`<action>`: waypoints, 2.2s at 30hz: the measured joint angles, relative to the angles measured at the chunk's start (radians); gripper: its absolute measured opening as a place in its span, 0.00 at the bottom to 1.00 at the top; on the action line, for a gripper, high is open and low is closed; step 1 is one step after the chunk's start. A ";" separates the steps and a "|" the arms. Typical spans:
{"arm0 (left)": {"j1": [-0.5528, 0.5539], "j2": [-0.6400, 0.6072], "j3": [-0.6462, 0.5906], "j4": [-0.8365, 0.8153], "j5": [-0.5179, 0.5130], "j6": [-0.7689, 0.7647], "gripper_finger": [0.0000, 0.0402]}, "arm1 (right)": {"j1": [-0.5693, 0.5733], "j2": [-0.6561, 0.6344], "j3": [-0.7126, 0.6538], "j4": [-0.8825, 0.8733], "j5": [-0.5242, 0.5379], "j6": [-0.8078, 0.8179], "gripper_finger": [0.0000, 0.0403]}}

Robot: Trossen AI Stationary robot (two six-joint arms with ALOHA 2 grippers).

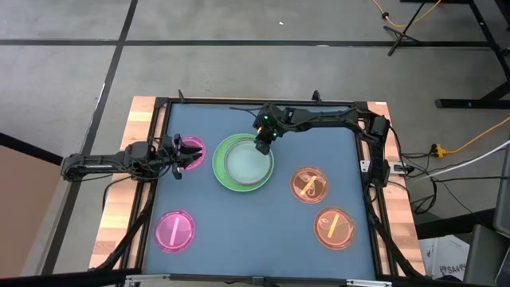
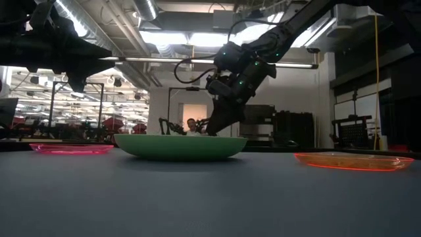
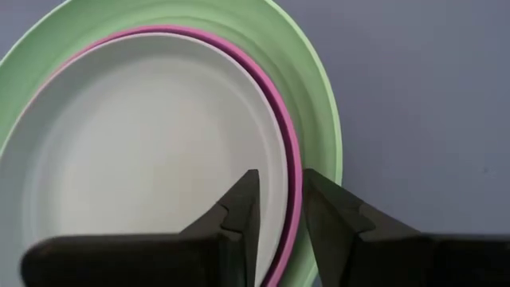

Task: Stack plastic plates
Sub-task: Stack the top transparent pink plate on the blue plate

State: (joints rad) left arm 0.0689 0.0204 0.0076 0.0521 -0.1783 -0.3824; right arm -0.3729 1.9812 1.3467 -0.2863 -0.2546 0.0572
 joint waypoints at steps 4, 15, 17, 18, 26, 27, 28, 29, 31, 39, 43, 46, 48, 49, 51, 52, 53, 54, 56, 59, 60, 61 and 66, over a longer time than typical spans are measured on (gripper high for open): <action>0.000 0.000 0.000 0.000 -0.006 0.000 0.31 | 0.000 -0.004 0.022 -0.024 0.000 -0.004 0.22; 0.001 0.000 0.000 0.010 -0.198 0.016 0.31 | 0.000 -0.184 0.036 -0.170 0.054 -0.085 0.22; 0.001 0.000 0.000 0.012 -0.221 0.026 0.31 | 0.000 -0.231 0.029 -0.194 0.070 -0.089 0.22; 0.001 0.000 0.000 0.012 -0.229 0.026 0.31 | 0.000 -0.253 0.019 -0.193 0.071 -0.089 0.22; 0.001 0.000 0.029 0.007 -0.281 0.064 0.31 | 0.000 -0.458 -0.147 -0.167 0.071 -0.055 0.22; 0.001 0.000 0.038 0.006 -0.288 0.076 0.31 | 0.000 -0.478 -0.170 -0.163 0.072 -0.045 0.22; 0.001 0.004 0.049 0.006 -0.295 0.082 0.31 | 0.000 -0.501 -0.196 -0.152 0.075 -0.037 0.22; 0.001 0.010 0.061 0.004 -0.304 0.086 0.31 | 0.000 -0.521 -0.220 -0.129 0.075 -0.030 0.22; 0.001 0.029 0.088 -0.009 -0.315 0.087 0.31 | 0.000 -0.553 -0.266 -0.079 0.076 -0.012 0.22; 0.001 0.201 0.286 -0.185 -0.344 0.100 0.31 | 0.000 -0.578 -0.335 0.071 0.059 0.039 0.22; 0.018 0.303 0.408 -0.334 -0.354 0.098 0.31 | 0.000 -0.576 -0.335 0.088 0.031 0.044 0.22; 0.047 0.381 0.509 -0.456 -0.354 0.086 0.31 | 0.000 -0.576 -0.335 0.119 0.025 0.043 0.22; 0.073 0.430 0.573 -0.529 -0.348 0.074 0.31 | 0.000 -0.576 -0.335 0.125 0.021 0.043 0.22; 0.086 0.451 0.601 -0.555 -0.333 0.073 0.31 | 0.000 -0.576 -0.335 0.128 0.015 0.044 0.22; 0.117 0.490 0.654 -0.611 -0.295 0.072 0.31 | 0.000 -0.576 -0.335 0.129 0.007 0.043 0.22; 0.133 0.509 0.678 -0.635 -0.277 0.072 0.31 | 0.000 -0.576 -0.335 0.129 0.007 0.043 0.22; 0.150 0.529 0.701 -0.655 -0.261 0.073 0.31 | 0.000 -0.576 -0.335 0.129 0.007 0.043 0.22; 0.168 0.548 0.721 -0.673 -0.244 0.077 0.31 | 0.000 -0.576 -0.335 0.129 0.006 0.043 0.22; 0.207 0.587 0.753 -0.710 -0.203 0.079 0.31 | 0.000 -0.576 -0.335 0.129 0.006 0.043 0.22; 0.275 0.644 0.787 -0.742 -0.133 0.118 0.31 | 0.000 -0.576 -0.335 0.129 0.006 0.043 0.22; 0.299 0.662 0.792 -0.748 -0.104 0.137 0.31 | 0.000 -0.576 -0.335 0.129 0.006 0.043 0.22; 0.323 0.679 0.794 -0.753 -0.073 0.153 0.31 | 0.000 -0.576 -0.335 0.129 0.006 0.043 0.22; 0.437 0.780 0.794 -0.765 0.092 0.244 0.31 | 0.000 -0.575 -0.335 0.128 -0.029 0.043 0.22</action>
State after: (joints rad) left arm 0.5061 0.8003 0.8017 -0.7132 -0.0868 -0.1381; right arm -0.3725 1.4059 1.0115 -0.1581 -0.2834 0.0999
